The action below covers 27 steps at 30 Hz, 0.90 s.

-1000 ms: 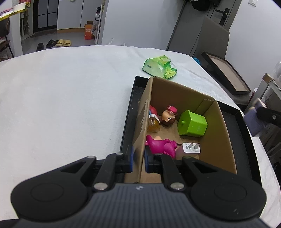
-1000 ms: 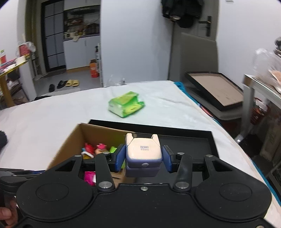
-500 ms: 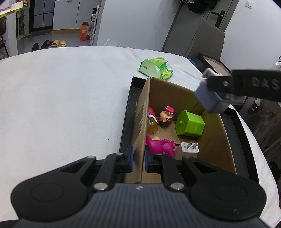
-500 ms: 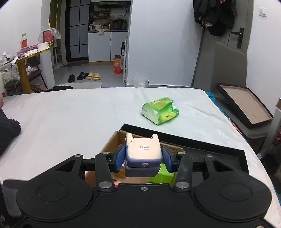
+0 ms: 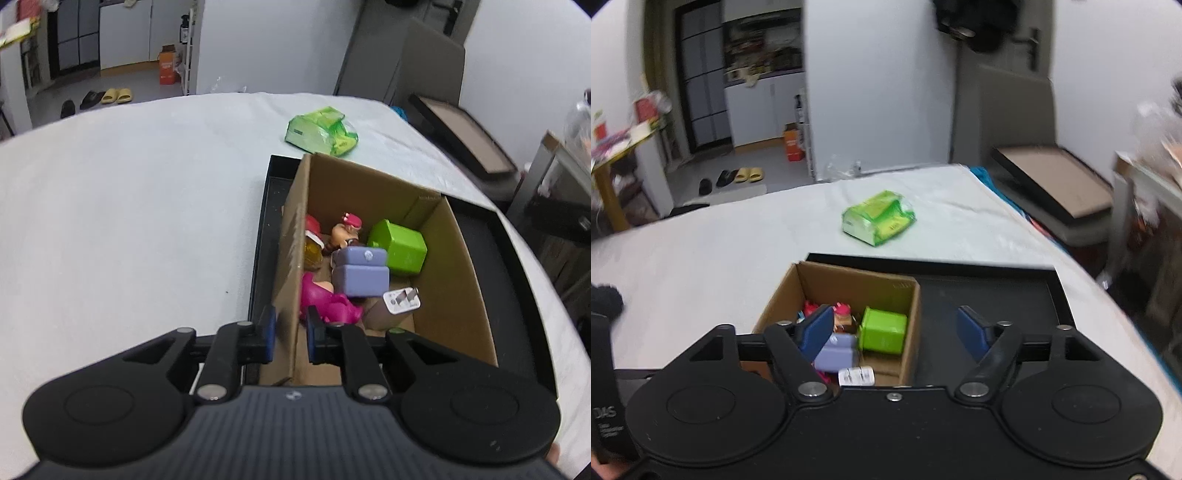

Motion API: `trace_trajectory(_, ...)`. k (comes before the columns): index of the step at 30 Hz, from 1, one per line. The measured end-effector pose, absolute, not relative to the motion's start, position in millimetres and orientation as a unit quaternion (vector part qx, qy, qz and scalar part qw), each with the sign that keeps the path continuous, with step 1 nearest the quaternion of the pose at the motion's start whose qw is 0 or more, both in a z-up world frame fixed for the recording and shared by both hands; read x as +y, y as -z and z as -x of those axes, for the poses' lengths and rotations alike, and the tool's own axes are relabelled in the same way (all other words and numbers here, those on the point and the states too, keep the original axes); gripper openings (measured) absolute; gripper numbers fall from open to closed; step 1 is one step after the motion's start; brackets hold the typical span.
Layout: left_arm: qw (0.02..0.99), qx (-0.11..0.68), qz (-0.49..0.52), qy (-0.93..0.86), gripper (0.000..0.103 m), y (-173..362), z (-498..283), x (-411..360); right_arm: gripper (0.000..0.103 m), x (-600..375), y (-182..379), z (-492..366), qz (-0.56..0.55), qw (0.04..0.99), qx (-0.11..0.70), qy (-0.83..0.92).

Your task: Organize rigid objects

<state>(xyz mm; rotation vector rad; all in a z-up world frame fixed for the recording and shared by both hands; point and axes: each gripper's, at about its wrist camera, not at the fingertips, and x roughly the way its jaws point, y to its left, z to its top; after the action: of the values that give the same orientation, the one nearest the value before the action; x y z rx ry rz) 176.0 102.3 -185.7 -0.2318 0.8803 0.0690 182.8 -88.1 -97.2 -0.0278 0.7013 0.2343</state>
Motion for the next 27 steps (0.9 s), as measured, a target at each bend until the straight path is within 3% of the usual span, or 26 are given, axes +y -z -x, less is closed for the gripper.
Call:
trace_trajectory(4, 0.894, 0.437, 0.093, -0.033, 0.017, 176, -177, 96, 0.081, -109, 99, -173, -0.014, 0.931, 0.352, -0.092)
trace_trajectory(6, 0.896, 0.434, 0.083, -0.033, 0.021, 169, -173, 92, 0.090, -117, 98, -167, -0.015, 0.934, 0.348, -0.078)
trace_trajectory(15, 0.912, 0.406, 0.049, -0.023, 0.050, 119, -141, 67, 0.097, -161, 84, -137, -0.050, 0.941, 0.330, -0.054)
trace_trajectory(20, 0.916, 0.398, 0.044, -0.017, 0.073, 96, -125, 57, 0.103, -183, 74, -120, -0.068, 0.943, 0.324, -0.035)
trace_trajectory(27, 0.922, 0.386, 0.040, 0.010, 0.079, 63, -95, 42, 0.103, -203, 58, -97, -0.083, 0.943, 0.323, -0.027)
